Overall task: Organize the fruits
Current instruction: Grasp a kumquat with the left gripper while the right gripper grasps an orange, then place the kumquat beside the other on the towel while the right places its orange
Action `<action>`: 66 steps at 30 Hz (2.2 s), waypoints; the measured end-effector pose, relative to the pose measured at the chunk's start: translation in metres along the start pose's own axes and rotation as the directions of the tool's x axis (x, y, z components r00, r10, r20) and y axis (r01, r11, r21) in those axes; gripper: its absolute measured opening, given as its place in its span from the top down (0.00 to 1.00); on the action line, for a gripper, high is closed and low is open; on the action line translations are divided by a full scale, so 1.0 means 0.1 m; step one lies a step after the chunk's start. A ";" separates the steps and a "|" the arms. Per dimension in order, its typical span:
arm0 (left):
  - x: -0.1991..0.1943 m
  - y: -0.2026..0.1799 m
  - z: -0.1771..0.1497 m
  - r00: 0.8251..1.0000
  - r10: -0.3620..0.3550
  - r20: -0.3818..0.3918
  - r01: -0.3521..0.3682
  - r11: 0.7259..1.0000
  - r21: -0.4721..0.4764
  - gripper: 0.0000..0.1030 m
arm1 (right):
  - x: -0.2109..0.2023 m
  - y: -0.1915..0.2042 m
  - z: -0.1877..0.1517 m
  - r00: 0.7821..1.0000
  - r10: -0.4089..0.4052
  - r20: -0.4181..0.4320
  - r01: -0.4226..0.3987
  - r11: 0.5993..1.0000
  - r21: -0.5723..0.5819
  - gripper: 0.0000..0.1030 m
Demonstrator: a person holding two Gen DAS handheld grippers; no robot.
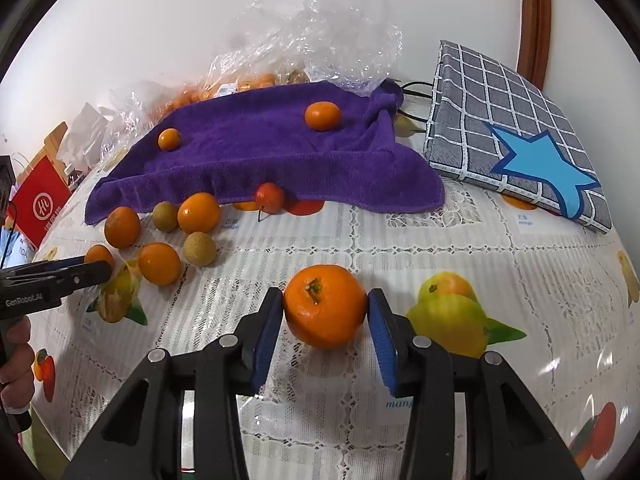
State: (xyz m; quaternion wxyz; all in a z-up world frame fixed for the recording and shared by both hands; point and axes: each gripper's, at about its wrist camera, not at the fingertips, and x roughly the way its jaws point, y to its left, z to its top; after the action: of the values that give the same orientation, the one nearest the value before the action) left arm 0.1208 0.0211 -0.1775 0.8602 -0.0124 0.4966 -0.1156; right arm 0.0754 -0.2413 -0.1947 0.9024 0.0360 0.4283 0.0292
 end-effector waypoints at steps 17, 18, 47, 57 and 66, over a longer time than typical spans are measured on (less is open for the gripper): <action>-0.34 0.23 0.11 0.999 -0.019 0.044 0.021 0.999 -0.041 0.71 | -0.19 0.12 0.11 0.999 -0.017 0.034 0.017 1.000 -0.009 0.59; -0.38 0.24 0.13 0.999 -0.019 0.051 0.021 0.999 -0.043 0.71 | -0.22 0.13 0.13 0.999 -0.016 0.038 0.016 1.000 -0.002 0.59; -0.62 0.49 0.75 0.990 -0.002 0.143 0.016 0.995 -0.094 0.71 | -0.46 0.18 0.72 0.991 -0.052 0.120 0.051 0.999 0.010 0.59; -0.39 0.50 0.98 0.992 -0.001 0.125 0.012 0.996 -0.087 0.71 | -0.23 0.06 0.95 0.991 -0.068 0.111 0.066 0.998 0.015 0.59; -0.12 0.59 1.18 0.994 0.014 0.104 -0.003 0.994 -0.106 0.71 | 0.04 -0.01 1.13 0.992 -0.069 0.105 0.068 0.998 0.008 0.59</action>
State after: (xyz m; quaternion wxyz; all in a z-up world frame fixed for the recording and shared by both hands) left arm 0.2275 0.0701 -0.1152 0.8837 -0.0617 0.4561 -0.0847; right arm 0.1656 -0.2460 -0.1260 0.9242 0.0249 0.3812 -0.0046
